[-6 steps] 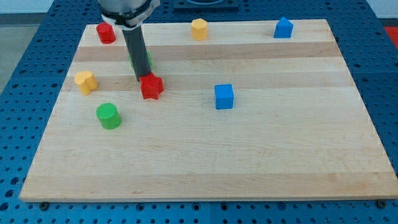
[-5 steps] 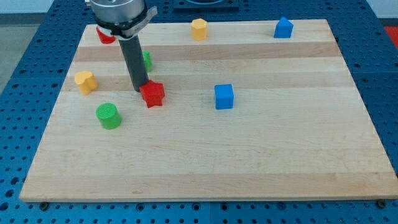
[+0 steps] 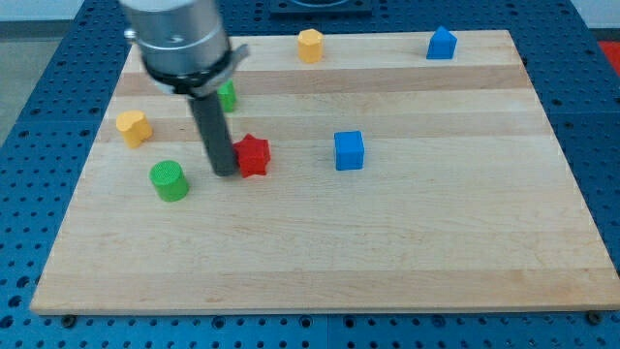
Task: Move the red star at the top of the cube
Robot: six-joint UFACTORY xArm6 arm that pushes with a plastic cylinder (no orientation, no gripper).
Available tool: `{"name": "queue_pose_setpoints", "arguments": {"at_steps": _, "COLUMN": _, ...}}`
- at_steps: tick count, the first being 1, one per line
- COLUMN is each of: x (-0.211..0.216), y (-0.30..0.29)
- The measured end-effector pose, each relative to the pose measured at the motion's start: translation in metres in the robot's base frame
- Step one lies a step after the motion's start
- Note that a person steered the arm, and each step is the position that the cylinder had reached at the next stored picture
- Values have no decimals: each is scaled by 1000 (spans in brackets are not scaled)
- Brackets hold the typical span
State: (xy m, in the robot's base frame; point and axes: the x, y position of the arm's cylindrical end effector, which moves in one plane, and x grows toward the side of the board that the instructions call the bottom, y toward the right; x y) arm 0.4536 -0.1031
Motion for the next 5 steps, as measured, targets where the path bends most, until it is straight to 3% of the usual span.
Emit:
{"name": "queue_pose_setpoints", "arguments": {"at_steps": 2, "x": -55, "y": 92}}
{"name": "queue_pose_setpoints", "arguments": {"at_steps": 3, "x": -66, "y": 109}}
{"name": "queue_pose_setpoints", "arguments": {"at_steps": 5, "x": -73, "y": 72}}
